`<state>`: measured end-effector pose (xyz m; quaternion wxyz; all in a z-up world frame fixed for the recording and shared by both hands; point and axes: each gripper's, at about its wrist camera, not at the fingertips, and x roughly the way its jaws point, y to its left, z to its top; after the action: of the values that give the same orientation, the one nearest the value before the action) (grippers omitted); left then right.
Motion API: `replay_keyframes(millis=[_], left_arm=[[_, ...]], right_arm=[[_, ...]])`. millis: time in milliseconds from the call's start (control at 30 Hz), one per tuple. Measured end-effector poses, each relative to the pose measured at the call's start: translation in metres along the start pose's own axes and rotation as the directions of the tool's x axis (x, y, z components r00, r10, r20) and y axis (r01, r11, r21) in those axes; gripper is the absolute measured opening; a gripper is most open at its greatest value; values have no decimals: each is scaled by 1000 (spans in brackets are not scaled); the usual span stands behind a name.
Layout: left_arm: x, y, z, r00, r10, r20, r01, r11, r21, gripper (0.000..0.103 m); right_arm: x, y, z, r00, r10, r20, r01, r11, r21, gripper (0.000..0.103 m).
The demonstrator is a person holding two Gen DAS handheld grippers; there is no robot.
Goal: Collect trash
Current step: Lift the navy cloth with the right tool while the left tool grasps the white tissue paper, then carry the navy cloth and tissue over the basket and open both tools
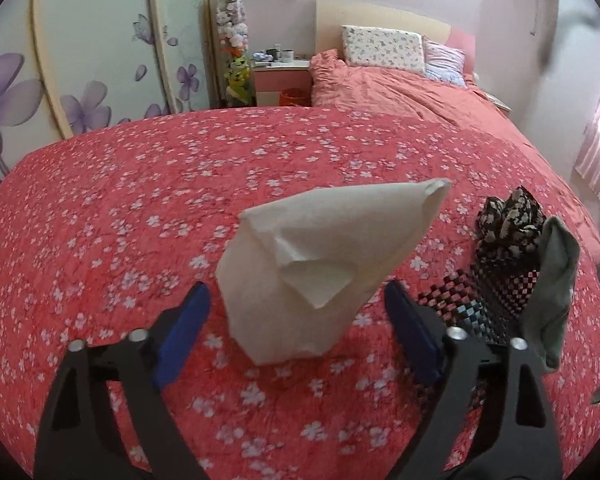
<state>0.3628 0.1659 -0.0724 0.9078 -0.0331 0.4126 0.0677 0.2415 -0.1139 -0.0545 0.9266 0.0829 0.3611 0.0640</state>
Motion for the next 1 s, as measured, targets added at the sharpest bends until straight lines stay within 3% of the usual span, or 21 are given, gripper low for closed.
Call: replay_keyframes(millis=[200, 533, 733, 1000], left_arm=[[8, 10, 0, 999, -24, -27, 23, 999, -32, 39], [-30, 25, -3, 997, -72, 21, 72, 996, -49, 36], [-71, 7, -10, 992, -119, 47, 119, 993, -10, 36], [-122, -36, -21, 972, -226, 64, 223, 973, 53, 36]], right_arm=[[-3, -10, -4, 1000, -6, 0, 6, 1000, 19, 26], [-26, -17, -5, 999, -12, 43, 10, 999, 45, 26], [-49, -26, -6, 996, -14, 90, 9, 998, 65, 26], [-80, -45, -10, 985, -53, 166, 35, 994, 108, 26]])
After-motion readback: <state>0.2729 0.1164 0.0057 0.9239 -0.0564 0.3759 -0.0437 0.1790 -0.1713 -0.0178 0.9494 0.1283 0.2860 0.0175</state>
